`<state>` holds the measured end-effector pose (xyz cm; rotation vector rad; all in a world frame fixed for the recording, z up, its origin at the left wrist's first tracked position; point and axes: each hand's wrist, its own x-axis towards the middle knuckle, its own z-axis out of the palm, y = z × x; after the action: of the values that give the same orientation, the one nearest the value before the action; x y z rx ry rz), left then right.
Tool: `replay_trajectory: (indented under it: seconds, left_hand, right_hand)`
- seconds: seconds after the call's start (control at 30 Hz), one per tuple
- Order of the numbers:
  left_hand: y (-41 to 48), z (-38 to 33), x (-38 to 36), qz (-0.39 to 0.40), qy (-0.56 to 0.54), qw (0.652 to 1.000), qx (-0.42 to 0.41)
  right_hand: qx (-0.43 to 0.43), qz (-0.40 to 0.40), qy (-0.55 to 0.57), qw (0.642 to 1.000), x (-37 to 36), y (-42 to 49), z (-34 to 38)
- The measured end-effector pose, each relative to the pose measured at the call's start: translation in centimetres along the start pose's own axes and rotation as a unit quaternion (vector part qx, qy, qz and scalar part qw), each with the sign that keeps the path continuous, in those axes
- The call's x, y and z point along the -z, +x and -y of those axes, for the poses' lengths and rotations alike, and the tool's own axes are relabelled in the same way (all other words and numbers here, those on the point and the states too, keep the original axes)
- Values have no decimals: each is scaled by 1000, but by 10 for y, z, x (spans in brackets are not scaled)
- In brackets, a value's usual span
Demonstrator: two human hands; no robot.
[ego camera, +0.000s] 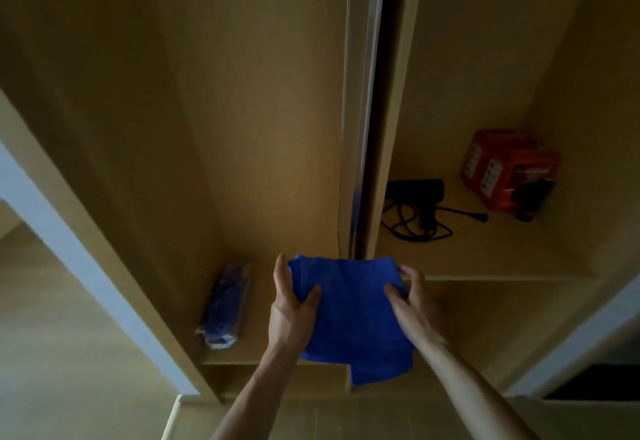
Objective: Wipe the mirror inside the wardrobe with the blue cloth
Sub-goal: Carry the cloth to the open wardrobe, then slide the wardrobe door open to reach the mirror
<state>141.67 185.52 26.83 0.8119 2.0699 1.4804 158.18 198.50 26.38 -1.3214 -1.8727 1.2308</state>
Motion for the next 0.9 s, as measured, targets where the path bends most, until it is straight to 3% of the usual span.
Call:
replay_trajectory:
  seconds: [0.33,0.6,0.77,0.9]
  left_hand:
    - [11,-13,16,-26,4,1000,-10]
    - [28,-21,22,-10,-51,999,-10]
    - [36,-26,31,29,-174,984,-31]
    - [41,-25,46,57,-292,955,9]
  right_hand:
    - [16,74,4,997,-3,20,14]
    - [46,58,-12,997,-1,27,52]
    - [-20,81,126,988,-7,22,56]
    - [-88,86,248,961,-10,18,61]
